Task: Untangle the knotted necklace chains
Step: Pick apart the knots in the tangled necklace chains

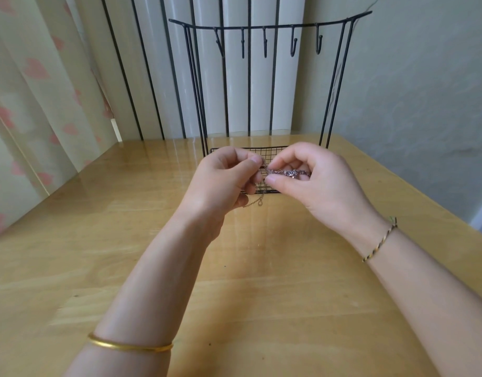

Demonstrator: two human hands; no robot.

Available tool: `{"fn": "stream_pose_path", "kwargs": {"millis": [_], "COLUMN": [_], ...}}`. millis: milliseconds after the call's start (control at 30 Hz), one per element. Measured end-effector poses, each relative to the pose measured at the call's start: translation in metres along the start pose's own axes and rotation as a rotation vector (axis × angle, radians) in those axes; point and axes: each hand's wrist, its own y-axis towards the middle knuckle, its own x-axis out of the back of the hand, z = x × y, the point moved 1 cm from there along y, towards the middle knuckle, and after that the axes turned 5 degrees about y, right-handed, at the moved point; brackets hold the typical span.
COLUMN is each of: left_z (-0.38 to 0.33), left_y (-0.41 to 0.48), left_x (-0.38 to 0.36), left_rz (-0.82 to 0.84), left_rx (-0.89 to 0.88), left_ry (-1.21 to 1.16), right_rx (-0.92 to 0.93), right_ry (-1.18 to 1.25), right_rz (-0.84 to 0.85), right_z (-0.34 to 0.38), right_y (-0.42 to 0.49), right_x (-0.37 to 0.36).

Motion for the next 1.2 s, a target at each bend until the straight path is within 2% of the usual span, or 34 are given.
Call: {"fn": "stream_pose_path", "kwargs": {"millis": [133,333,400,467,667,767,867,1033,1200], "left_z": [-0.001,-0.002,-0.002,-0.002,-0.001,-0.002,-0.003,-0.004,-0.005], "left_y": [-0.001,-0.002,-0.002,-0.002,-0.002,-0.002,-0.002,0.0,0.0], "left_x": [-0.001,-0.002,-0.002,-0.002,-0.001,-0.001,-0.001,0.003,0.006], "left_rz": [0.015,0.042,0.047,0.055,0.071,0.09,0.104,0.078,0.065], "left_rx": [0.007,0.047,0.057,0.063,0.067,0.057,0.052,0.022,0.013], "left_ry": [-0.021,-0.061,-0.072,-0.077,-0.072,-0.073,-0.059,-0.045,-0.016], "right_rx": [0.05,0.327,0.344,0.276,0.015,-0.117,-0.159,-0.201,-0.113], "right_ry": [-0.088,-0.623,-0.656,-0.525,0.113,0.31,0.444,0.377,0.087], "right_rz": [-0.03,-0.097,-0.146,-0.167,-0.177,-0.188,-0.175,-0.122,-0.056], "right_z": [0.0,0.0,0.001,0.001,0.003,0.001,0.0,-0.003,-0.001], "right_y": [0.0,-0.003,-0.004,-0.004,-0.004,-0.004,-0.003,-0.002,0.0], "right_x": [0.002,0.0,-0.001,-0.003,-0.007,-0.008,-0.009,-0.003,0.004]}}
